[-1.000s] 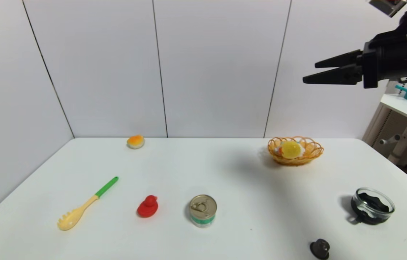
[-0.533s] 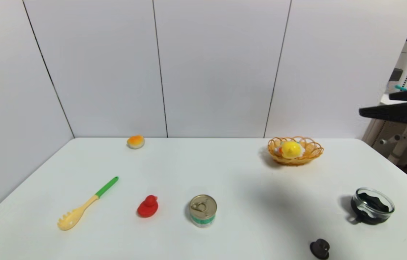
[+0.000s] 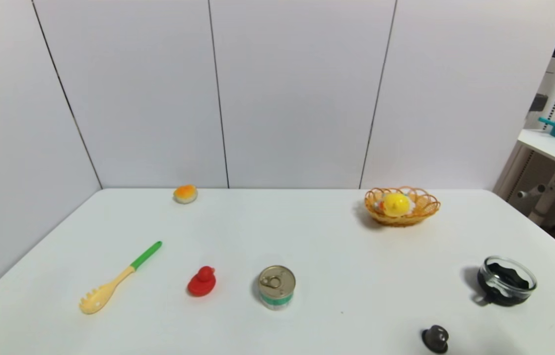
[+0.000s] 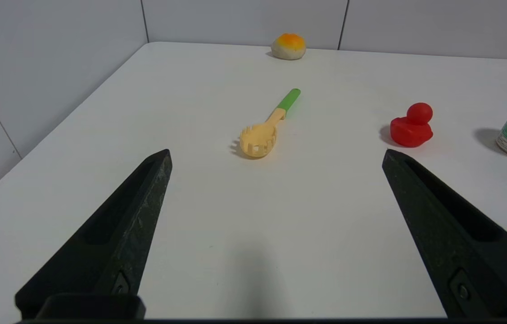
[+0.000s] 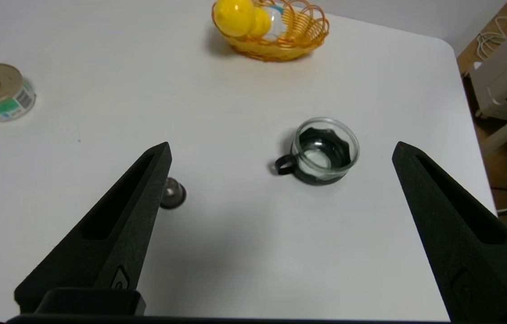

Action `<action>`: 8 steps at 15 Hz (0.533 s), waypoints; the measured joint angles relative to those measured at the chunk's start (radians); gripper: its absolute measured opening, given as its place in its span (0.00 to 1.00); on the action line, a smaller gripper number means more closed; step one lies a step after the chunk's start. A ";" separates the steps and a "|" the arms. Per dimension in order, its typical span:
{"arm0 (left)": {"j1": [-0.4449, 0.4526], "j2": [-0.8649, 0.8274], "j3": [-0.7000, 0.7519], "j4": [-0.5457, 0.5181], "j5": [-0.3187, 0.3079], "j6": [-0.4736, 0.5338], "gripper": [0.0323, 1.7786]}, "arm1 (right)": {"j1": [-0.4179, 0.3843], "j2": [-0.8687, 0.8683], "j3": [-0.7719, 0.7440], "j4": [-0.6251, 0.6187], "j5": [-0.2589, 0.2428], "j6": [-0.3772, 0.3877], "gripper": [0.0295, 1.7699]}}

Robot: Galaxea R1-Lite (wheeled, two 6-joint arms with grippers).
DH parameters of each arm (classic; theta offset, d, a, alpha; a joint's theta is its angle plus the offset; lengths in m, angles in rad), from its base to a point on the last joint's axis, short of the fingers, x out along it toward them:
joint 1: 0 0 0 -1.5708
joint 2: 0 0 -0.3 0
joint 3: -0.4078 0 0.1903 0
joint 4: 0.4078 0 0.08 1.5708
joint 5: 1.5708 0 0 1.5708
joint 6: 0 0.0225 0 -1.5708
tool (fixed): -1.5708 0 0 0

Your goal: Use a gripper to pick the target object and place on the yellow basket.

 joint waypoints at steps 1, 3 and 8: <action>0.000 0.000 0.000 0.000 0.000 0.000 0.95 | -0.007 -0.061 0.097 -0.057 -0.004 0.002 0.96; 0.000 0.000 0.000 0.000 0.000 0.000 0.95 | -0.022 -0.175 0.260 -0.165 -0.010 0.006 0.96; 0.000 0.000 0.000 0.000 0.000 0.000 0.95 | -0.050 -0.449 0.530 -0.256 -0.014 0.019 0.96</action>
